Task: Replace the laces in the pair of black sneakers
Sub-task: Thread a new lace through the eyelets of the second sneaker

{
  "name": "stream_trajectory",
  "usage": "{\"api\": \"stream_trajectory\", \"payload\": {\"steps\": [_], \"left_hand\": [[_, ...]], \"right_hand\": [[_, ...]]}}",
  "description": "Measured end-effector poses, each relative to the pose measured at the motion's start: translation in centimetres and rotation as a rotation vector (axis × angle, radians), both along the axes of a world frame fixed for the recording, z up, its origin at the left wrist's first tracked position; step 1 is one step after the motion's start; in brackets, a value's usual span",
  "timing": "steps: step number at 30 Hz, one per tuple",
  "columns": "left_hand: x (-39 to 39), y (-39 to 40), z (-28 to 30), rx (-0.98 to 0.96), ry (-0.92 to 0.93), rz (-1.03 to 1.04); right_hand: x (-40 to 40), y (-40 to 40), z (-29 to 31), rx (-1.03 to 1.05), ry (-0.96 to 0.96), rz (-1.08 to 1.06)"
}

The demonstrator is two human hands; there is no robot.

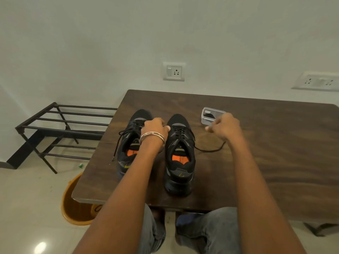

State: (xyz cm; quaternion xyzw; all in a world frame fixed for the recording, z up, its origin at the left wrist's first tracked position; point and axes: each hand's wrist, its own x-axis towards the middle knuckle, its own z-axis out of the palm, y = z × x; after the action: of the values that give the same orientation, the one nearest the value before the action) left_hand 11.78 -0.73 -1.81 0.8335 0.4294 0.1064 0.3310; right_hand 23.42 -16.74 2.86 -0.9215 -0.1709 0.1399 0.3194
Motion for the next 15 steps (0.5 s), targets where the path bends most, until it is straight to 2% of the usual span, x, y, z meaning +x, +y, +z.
{"api": "stream_trajectory", "payload": {"steps": [1,3,5,7,10,15], "left_hand": [[-0.3,-0.3,0.3,0.052,0.053,0.008],[-0.8,-1.0,1.2,0.18,0.128,-0.003],[-1.3,-1.5,1.8,0.239,0.09,-0.091],[-1.5,-1.9,2.0,0.179,0.049,-0.264],[-1.1,-2.6,1.3,0.13,0.17,-0.461],[0.3,-2.8,0.0,0.371,0.161,-0.457]], "right_hand": [[-1.0,0.4,0.2,0.01,0.097,0.137],[-2.9,1.3,0.0,-0.102,0.234,0.321],[-4.1,2.3,-0.5,-0.244,0.203,0.393],[-4.5,2.8,-1.1,-0.278,0.159,0.371],[-4.0,2.8,-1.4,-0.238,0.169,0.312],[-2.8,2.6,-2.0,-0.15,0.131,0.205]]}}
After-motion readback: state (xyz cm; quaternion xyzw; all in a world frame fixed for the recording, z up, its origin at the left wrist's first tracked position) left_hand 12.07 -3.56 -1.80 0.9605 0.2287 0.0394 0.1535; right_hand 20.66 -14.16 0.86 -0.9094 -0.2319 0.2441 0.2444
